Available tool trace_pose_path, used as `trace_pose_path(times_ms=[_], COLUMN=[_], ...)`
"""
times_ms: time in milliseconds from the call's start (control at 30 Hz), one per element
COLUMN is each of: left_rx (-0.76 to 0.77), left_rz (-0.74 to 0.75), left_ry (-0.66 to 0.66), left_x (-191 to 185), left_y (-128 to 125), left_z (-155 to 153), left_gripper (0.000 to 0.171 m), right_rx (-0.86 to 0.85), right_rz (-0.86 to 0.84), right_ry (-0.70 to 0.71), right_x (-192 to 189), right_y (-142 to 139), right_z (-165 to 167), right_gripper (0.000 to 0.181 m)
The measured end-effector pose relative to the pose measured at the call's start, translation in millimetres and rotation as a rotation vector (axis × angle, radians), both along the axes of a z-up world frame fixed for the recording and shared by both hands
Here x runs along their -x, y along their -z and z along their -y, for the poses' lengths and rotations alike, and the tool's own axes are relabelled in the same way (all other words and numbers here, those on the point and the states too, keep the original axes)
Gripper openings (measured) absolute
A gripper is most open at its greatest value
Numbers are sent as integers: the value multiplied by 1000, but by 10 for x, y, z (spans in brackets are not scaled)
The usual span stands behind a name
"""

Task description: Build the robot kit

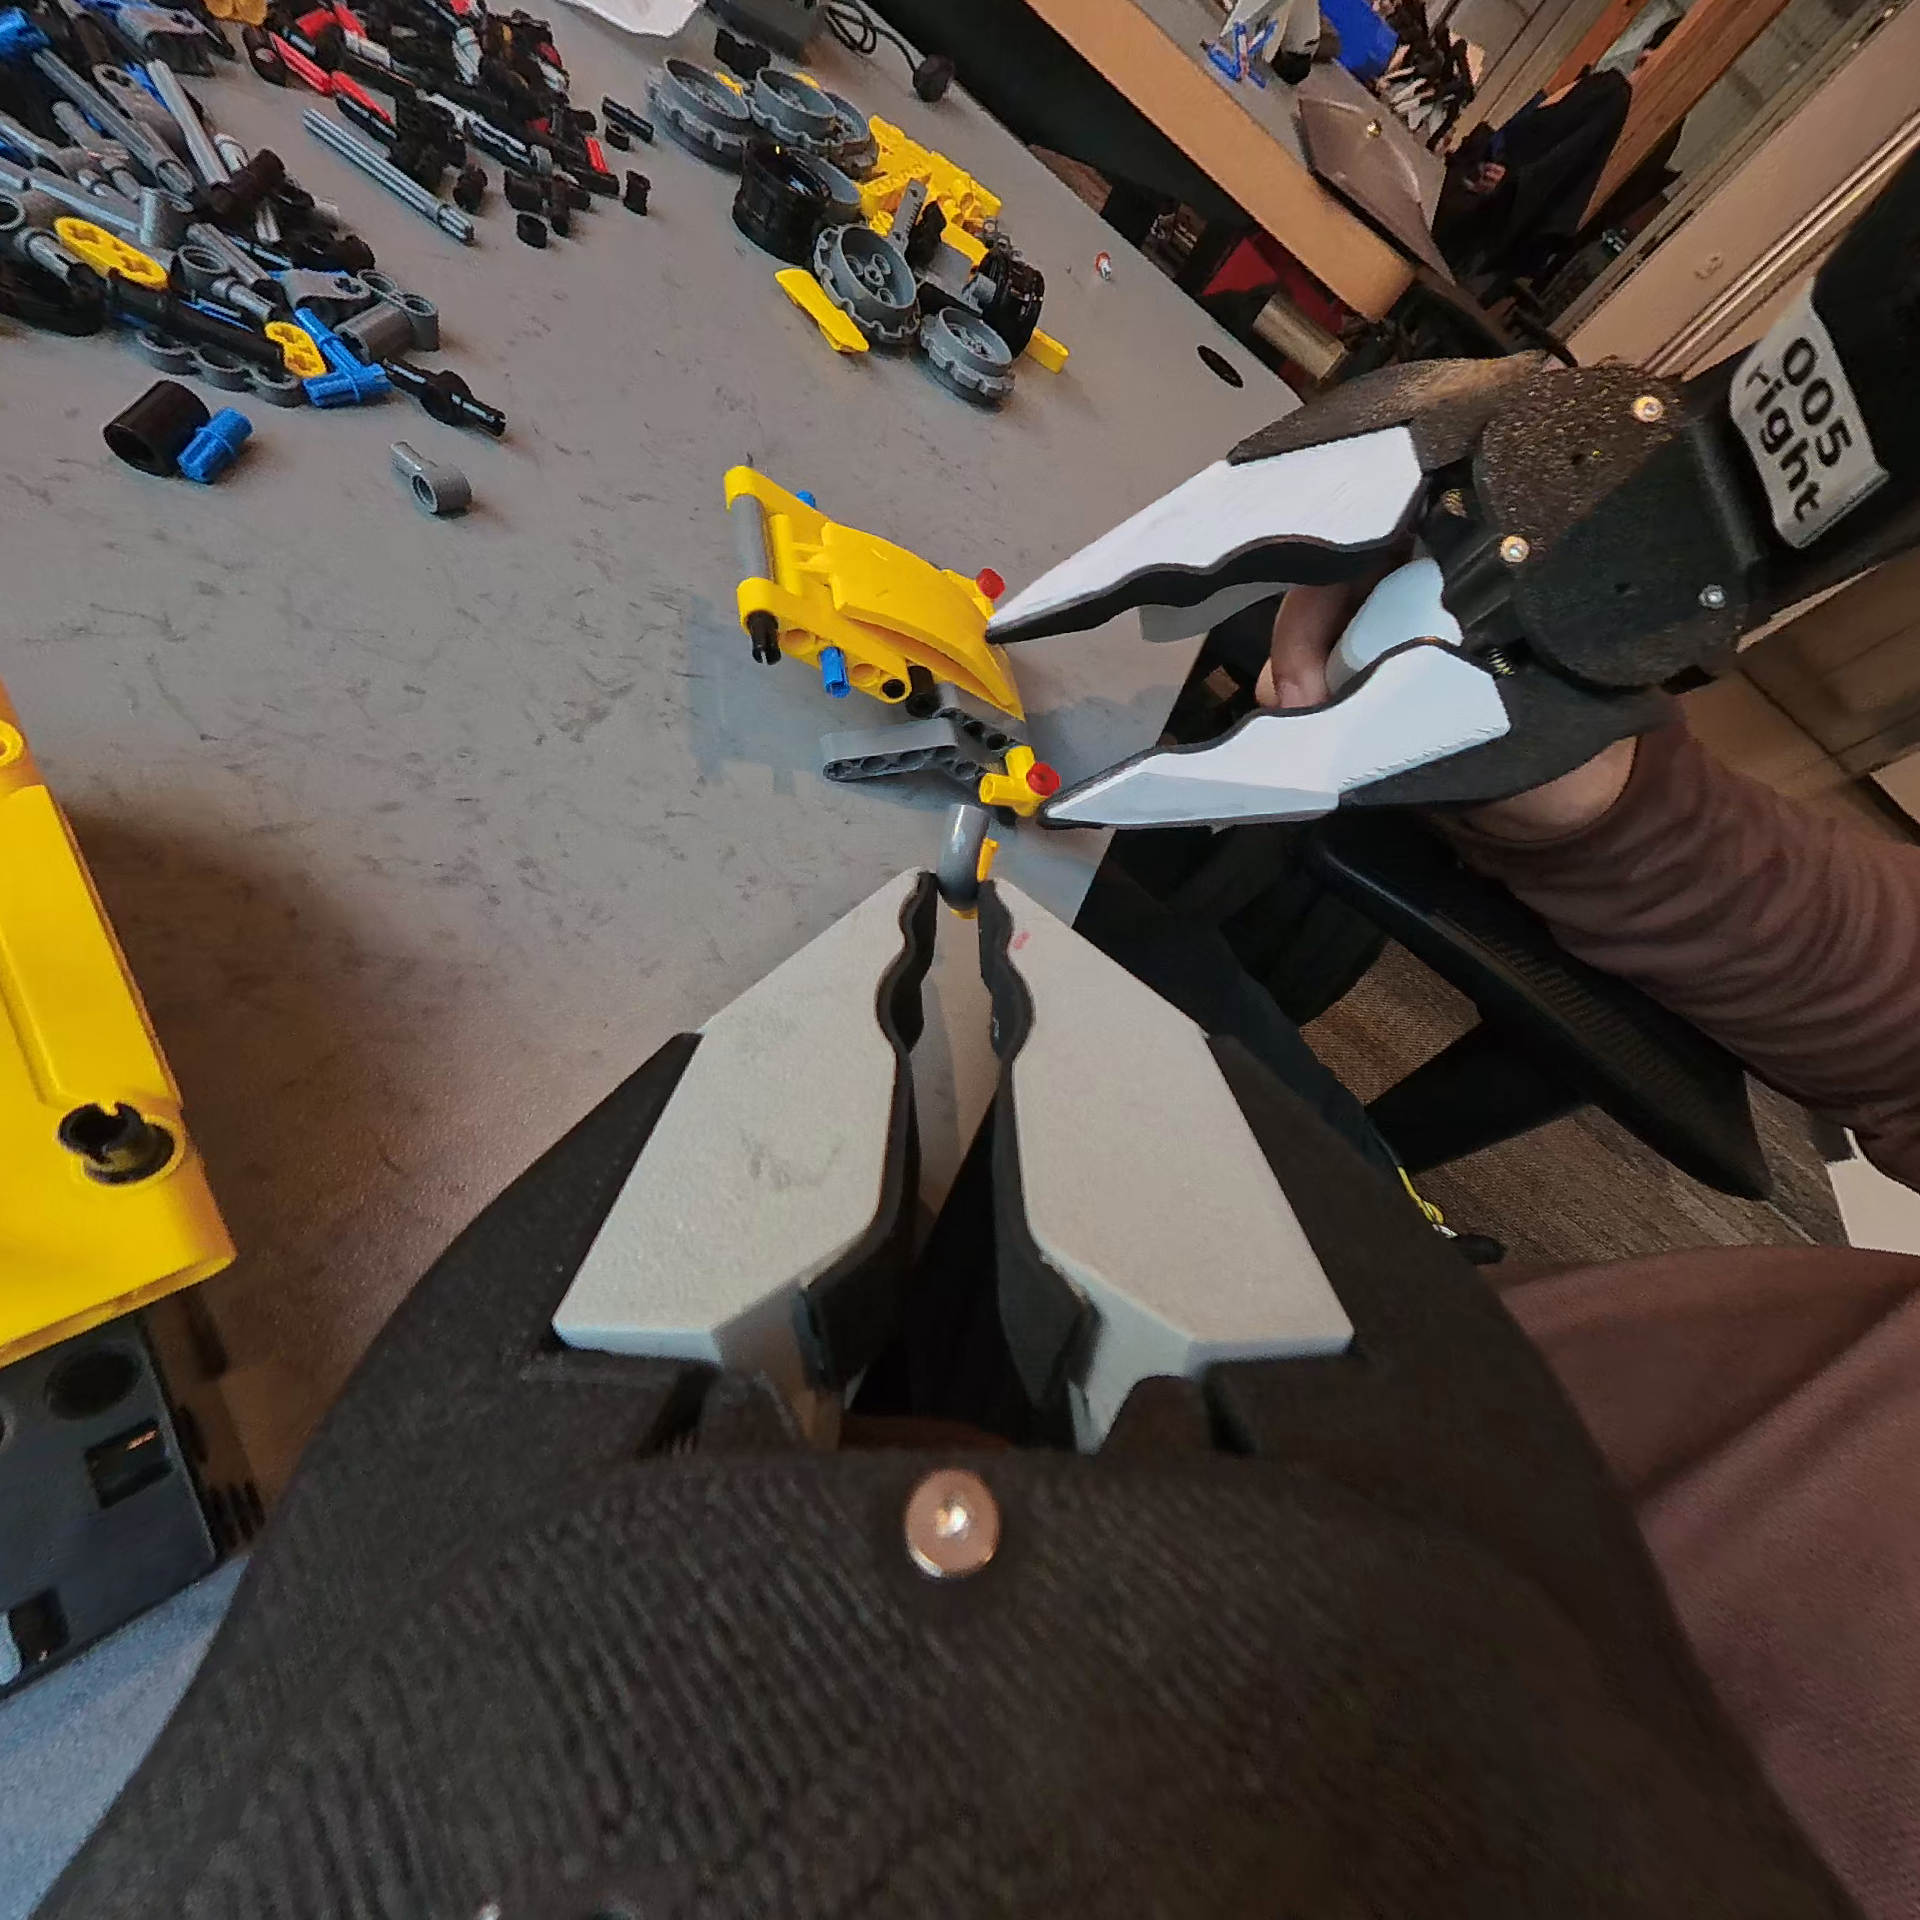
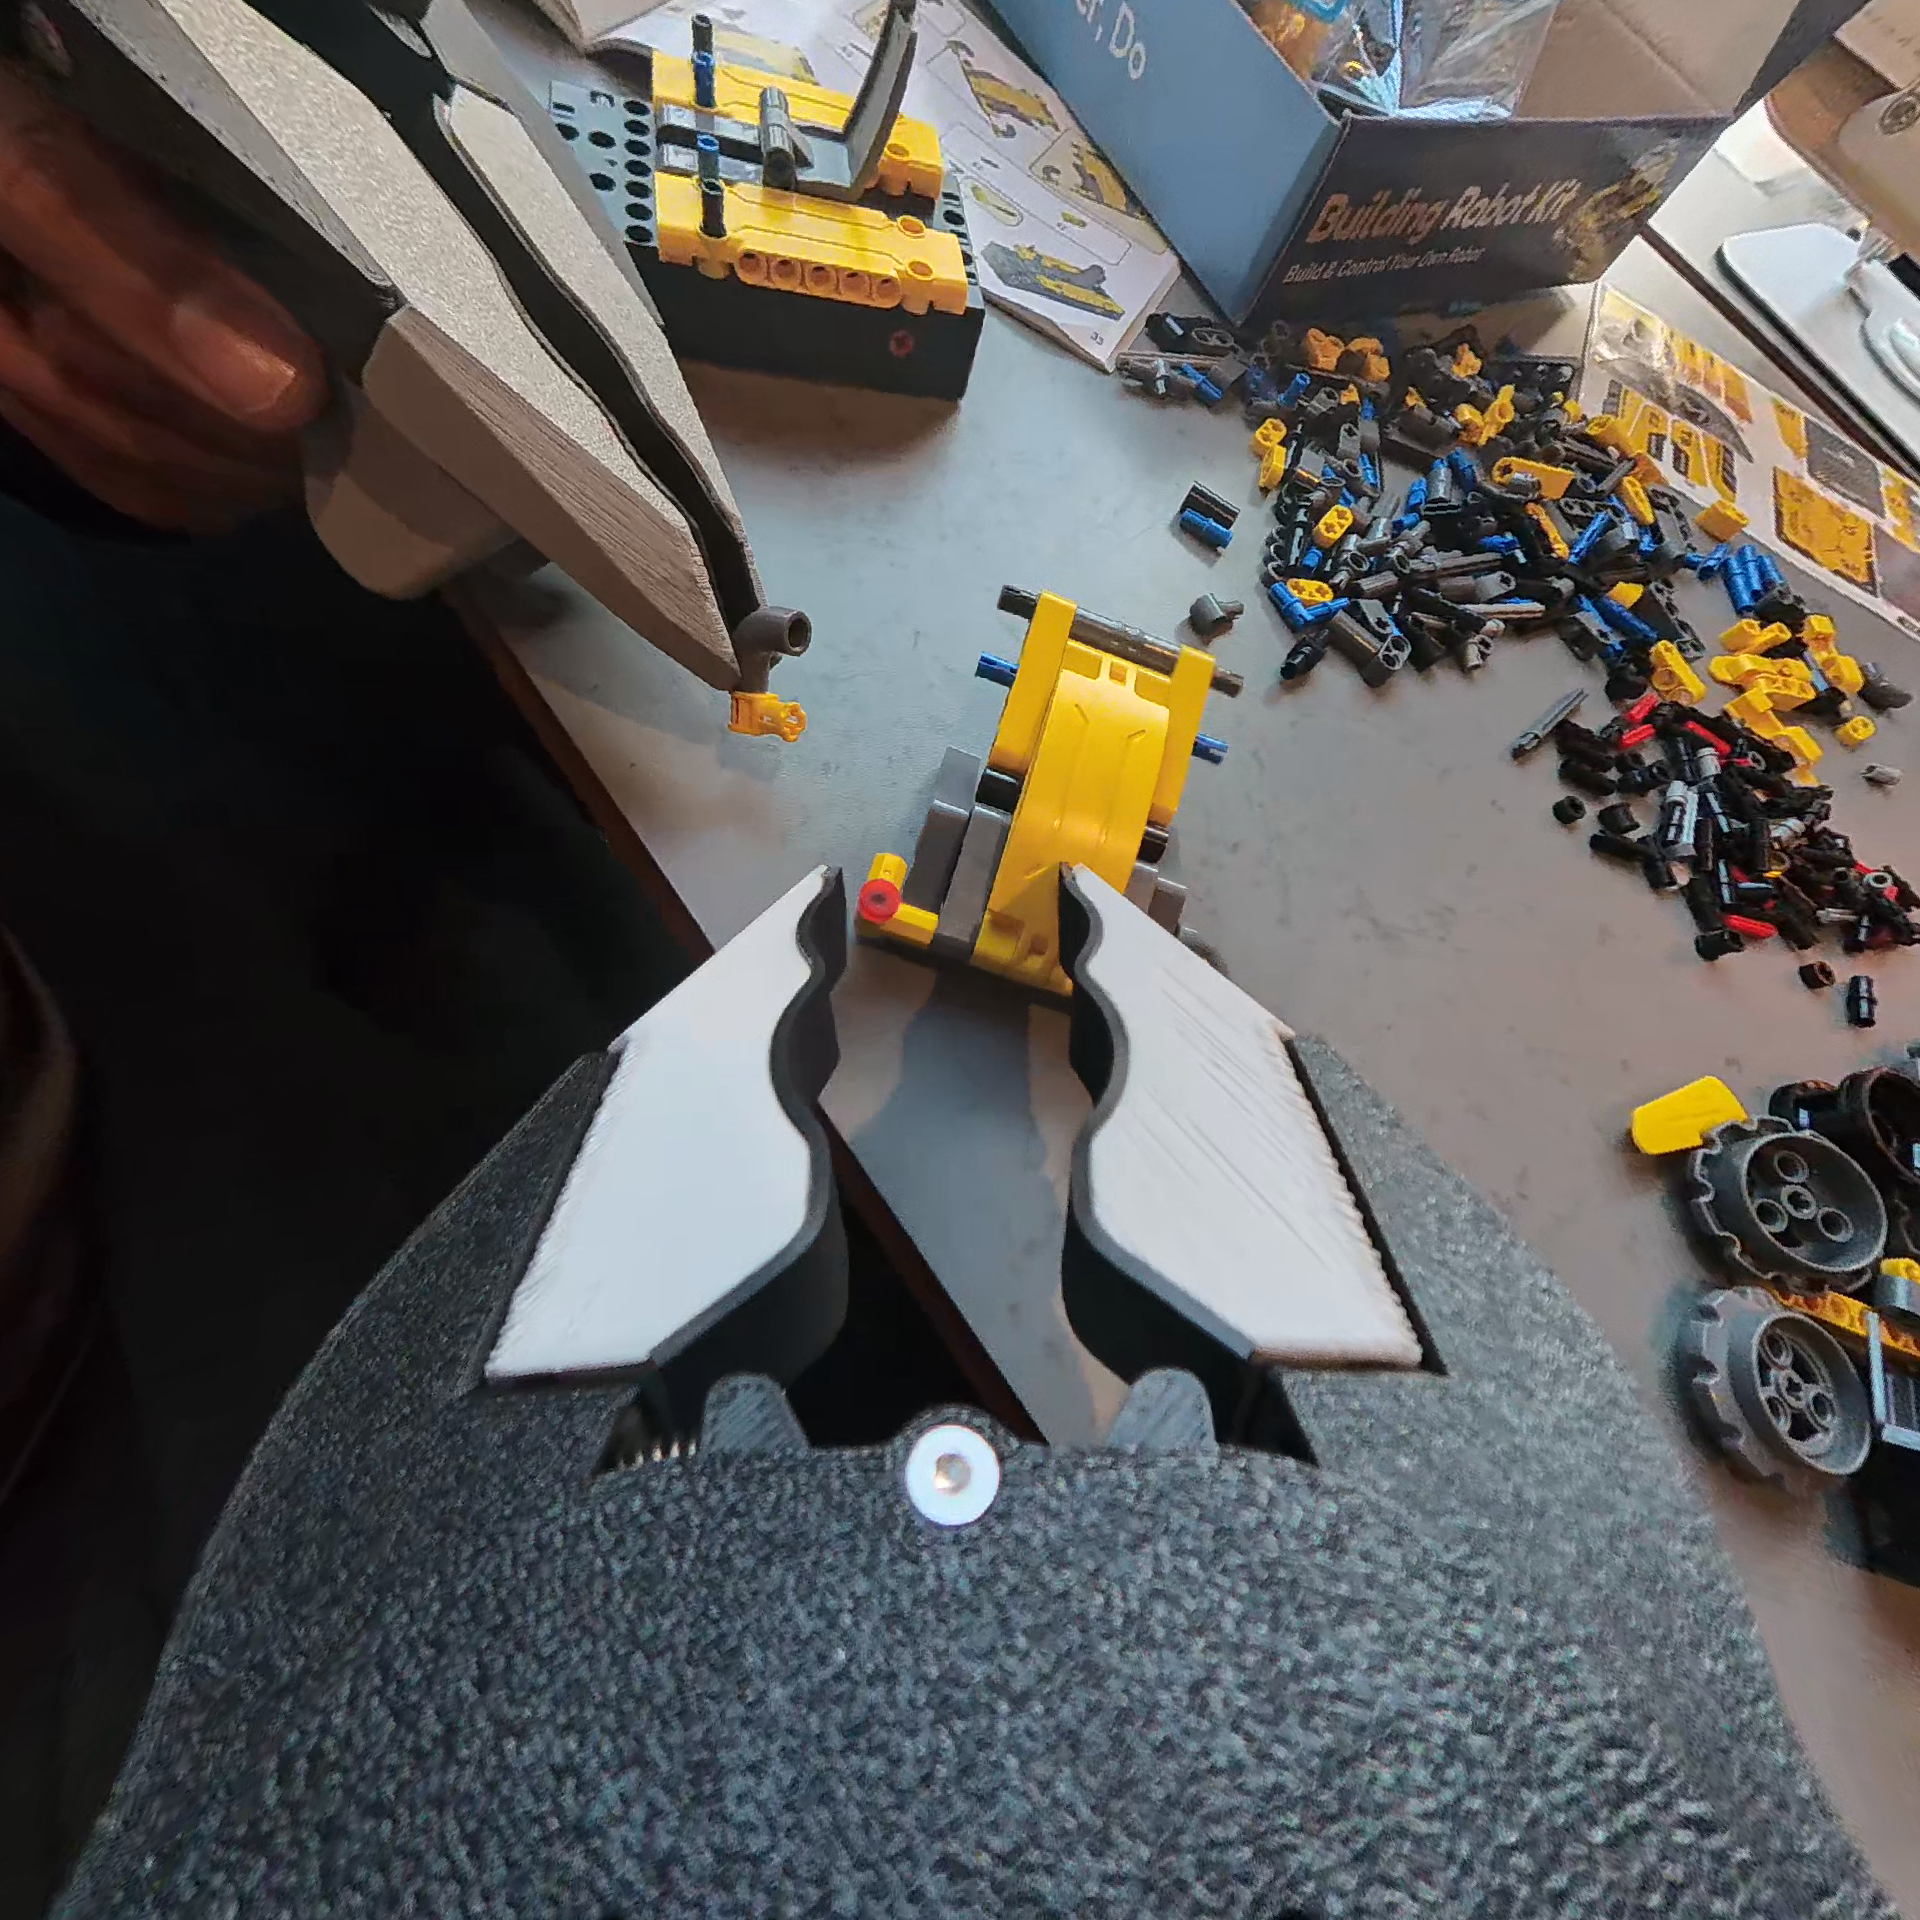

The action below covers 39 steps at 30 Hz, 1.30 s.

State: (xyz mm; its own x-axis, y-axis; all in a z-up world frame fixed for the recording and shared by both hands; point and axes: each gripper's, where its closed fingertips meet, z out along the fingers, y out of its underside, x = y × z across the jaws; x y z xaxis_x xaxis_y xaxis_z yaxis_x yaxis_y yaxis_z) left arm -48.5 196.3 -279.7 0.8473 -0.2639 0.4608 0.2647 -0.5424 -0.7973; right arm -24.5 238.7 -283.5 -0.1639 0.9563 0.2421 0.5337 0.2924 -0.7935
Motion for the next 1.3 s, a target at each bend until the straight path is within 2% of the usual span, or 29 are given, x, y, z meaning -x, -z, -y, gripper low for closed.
trace_pose_path(times_ms=[200,333,467,567,733,833,900,1067,1200,1300], left_rx=[0,0,-1,-5,-6,-5,-5,6,28,117], left_rz=[0,0,-2,-9,-9,-8,-8,2,34,249], left_ry=[-1,-1,-1,3,2,2,1,-2,-16,-5], left_x=[0,0,-2,-10,-9,-9,-9,-3,9,-130], left_y=[1,1,2,3,3,3,4,9,14,48], left_z=[-1,-1,-2,-3,-3,-4,-4,-8,-10,23], left_gripper=[5,5,5,5,5,5,5,5,5,5], right_rx=[55,95,132,117,75,47,61,172,374,464], right_rz=[-56,-15,-12,40,47,39,34,15,-27,-44], right_ry=[13,68,55,66,87,99,106,100,87,78], right_x=[1,7,53,67,86,66,59,62,58,47], right_y=[-119,-14,-3,109,129,117,108,76,-11,-50], right_z=[-17,-114,-45,-39,-78,-133,-145,-147,-123,-122], right_gripper=[51,79,83,86,81,65,62,61,60,60])
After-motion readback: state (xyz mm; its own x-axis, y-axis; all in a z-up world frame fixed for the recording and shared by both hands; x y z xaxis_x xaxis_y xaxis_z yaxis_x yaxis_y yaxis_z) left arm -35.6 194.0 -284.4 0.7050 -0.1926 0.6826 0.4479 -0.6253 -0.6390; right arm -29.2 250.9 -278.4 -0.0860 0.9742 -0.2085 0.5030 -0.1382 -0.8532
